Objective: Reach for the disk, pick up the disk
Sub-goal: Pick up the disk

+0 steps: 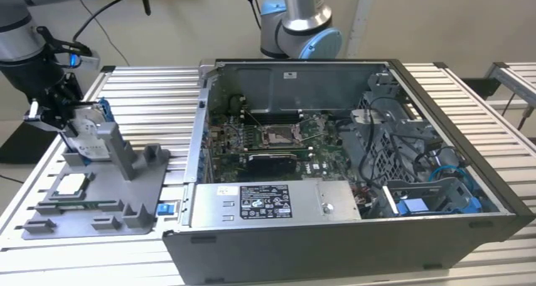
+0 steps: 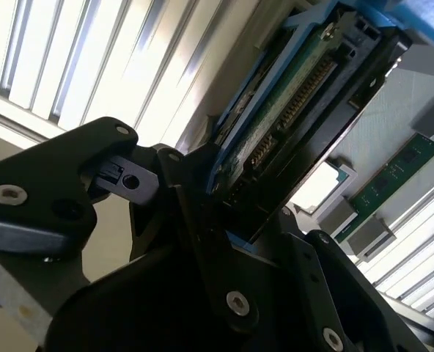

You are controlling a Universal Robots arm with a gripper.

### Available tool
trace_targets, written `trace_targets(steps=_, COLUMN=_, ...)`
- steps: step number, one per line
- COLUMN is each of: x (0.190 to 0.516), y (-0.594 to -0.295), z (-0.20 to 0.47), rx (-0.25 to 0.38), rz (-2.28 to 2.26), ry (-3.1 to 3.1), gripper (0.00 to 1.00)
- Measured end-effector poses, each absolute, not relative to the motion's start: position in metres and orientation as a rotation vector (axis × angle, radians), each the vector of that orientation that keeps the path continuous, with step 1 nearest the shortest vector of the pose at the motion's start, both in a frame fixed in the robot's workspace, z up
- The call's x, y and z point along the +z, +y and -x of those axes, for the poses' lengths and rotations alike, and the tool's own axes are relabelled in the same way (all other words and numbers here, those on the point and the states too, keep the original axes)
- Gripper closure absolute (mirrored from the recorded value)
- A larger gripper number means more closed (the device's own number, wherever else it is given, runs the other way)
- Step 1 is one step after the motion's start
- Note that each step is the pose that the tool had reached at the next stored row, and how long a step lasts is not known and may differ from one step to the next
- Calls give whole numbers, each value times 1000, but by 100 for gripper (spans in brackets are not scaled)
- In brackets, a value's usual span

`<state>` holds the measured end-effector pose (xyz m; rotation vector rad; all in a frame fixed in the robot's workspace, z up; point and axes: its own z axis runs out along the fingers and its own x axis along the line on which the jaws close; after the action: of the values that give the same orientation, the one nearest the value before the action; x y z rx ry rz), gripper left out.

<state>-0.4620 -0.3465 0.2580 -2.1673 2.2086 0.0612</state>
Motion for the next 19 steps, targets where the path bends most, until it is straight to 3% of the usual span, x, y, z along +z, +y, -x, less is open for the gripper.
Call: trace_targets(steps=19, x=258, y=-347, z=462, rx=57, rz=2169, ry=2210, gripper=100)
